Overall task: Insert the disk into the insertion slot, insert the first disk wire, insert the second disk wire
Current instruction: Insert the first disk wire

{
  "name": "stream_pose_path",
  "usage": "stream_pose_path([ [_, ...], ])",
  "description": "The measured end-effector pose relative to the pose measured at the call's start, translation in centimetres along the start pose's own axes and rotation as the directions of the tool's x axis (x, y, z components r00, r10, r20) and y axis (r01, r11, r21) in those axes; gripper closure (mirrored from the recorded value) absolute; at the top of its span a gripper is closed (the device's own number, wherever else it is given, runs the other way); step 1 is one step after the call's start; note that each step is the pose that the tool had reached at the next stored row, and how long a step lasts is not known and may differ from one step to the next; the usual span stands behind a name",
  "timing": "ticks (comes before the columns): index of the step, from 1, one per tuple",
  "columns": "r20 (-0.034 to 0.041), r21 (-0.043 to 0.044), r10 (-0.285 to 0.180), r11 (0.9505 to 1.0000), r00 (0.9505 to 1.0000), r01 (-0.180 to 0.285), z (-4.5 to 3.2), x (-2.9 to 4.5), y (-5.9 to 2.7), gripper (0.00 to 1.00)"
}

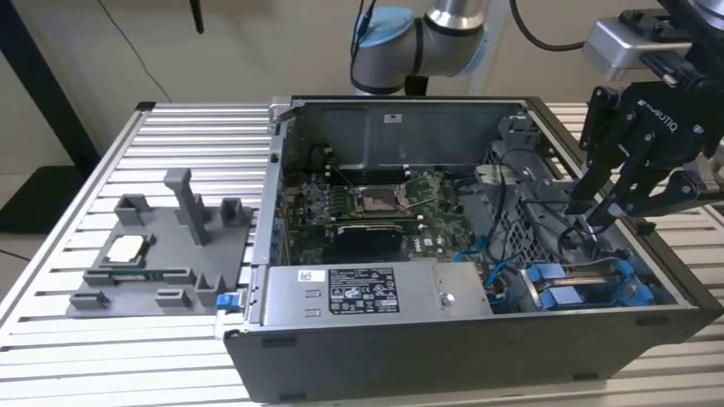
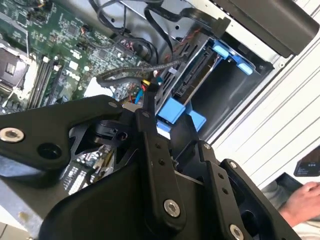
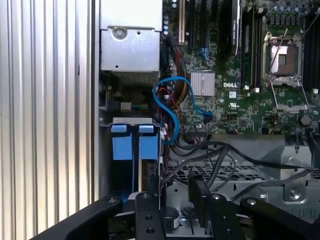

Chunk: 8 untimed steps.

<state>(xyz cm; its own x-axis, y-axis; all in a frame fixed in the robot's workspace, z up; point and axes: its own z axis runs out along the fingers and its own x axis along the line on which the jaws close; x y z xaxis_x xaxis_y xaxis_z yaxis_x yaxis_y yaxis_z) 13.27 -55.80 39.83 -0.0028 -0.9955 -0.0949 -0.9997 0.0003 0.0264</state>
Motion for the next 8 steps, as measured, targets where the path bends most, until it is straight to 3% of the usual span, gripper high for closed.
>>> stream_pose_path([
  [4,0.0385,0.0000,0.000,1.0000,0.9993,0.000,0.26,-0.05,-0.12,0.60],
  [8,0.0834,0.0004,0.005,1.0000,0.9965,-0.005,0.45,-0.04,-0.20,0.60],
])
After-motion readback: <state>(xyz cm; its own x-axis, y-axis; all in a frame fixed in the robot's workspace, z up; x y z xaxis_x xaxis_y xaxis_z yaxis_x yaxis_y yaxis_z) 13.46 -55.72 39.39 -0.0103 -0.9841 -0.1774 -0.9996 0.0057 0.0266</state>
